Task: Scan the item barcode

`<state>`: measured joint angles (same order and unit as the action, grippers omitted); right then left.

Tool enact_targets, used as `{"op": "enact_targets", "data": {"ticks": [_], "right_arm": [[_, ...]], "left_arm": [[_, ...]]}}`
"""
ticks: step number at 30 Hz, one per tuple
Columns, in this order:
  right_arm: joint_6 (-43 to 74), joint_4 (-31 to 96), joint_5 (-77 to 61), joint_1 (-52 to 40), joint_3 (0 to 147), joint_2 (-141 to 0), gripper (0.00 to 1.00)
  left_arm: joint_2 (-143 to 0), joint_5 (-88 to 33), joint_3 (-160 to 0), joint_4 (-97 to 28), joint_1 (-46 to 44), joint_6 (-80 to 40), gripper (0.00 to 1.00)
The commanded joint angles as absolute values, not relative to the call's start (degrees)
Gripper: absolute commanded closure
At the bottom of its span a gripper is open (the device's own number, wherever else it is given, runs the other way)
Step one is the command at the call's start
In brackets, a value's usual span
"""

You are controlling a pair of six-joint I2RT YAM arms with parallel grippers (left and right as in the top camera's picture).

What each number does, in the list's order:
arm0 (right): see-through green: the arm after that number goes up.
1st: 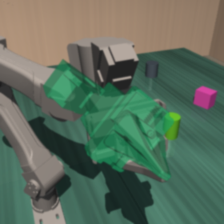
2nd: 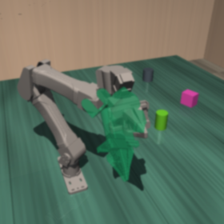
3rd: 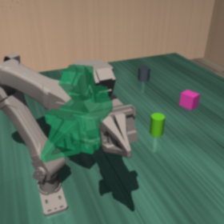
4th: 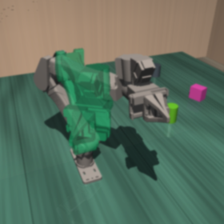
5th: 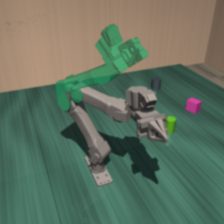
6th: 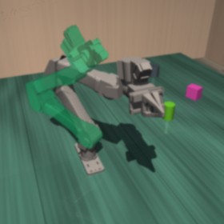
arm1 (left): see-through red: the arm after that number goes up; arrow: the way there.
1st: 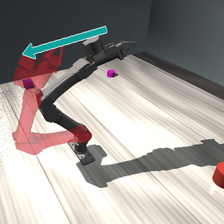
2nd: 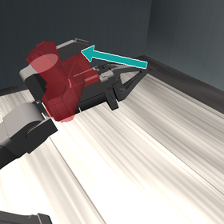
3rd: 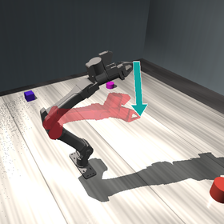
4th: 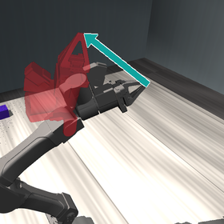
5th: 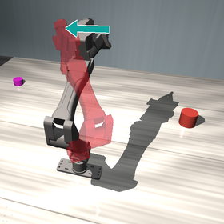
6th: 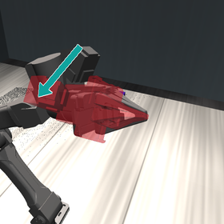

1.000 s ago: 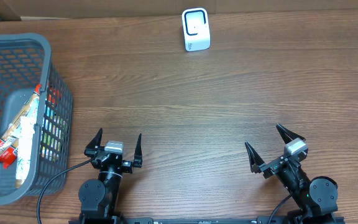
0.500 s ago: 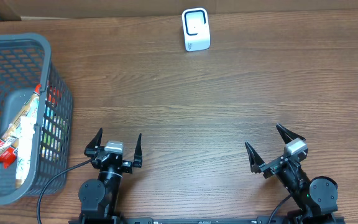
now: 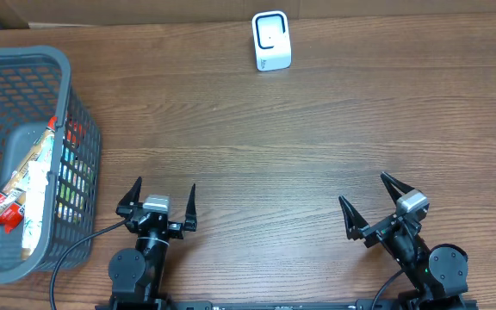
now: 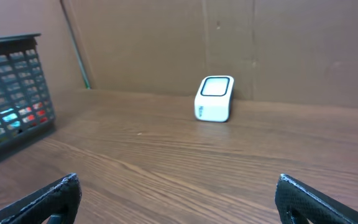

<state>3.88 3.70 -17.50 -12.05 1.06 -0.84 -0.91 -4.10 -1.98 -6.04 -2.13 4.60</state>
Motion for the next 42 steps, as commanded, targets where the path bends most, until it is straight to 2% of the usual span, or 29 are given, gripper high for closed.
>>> {"op": "enact_targets", "data": {"ticks": [1,6,15,28,31,37,42], "right_arm": [[6.02,4.95,-18.79,-12.29,4.6,-0.3,0.0],[6.02,12.16,-18.83,-12.16,12.75,-1.67,0.0],[5.98,29.15,-19.51,-12.16,36.99,-15.75,0.0],[6.02,63.64,-22.31,-12.16,76.44,-49.76,0.0],[6.02,63.72,-27.11,-12.16,77.21,-53.49,0.0],[6.02,62.0,-33.8,-12.16,77.21,-59.51,0.0],[6.0,62.5,-37.39,-12.21,77.21,-63.59,0.0]], "left_arm": [[-1.8,-4.14,-6.44,-6.46,-1.85,0.8,0.0],[-7.46,-4.12,-17.91,-13.52,-1.85,-1.74,0.0],[-28.18,-4.56,-52.18,-34.76,-1.85,-4.54,0.0],[-67.75,-4.54,-121.34,-89.62,-1.85,-3.81,0.0],[-71.33,-3.51,-125.47,-92.25,-1.85,0.1,0.01],[-74.74,-5.65,-124.99,-92.66,-1.89,0.43,0.0],[-76.86,6.59,-124.99,-93.32,1.61,-13.74,0.0]]}}
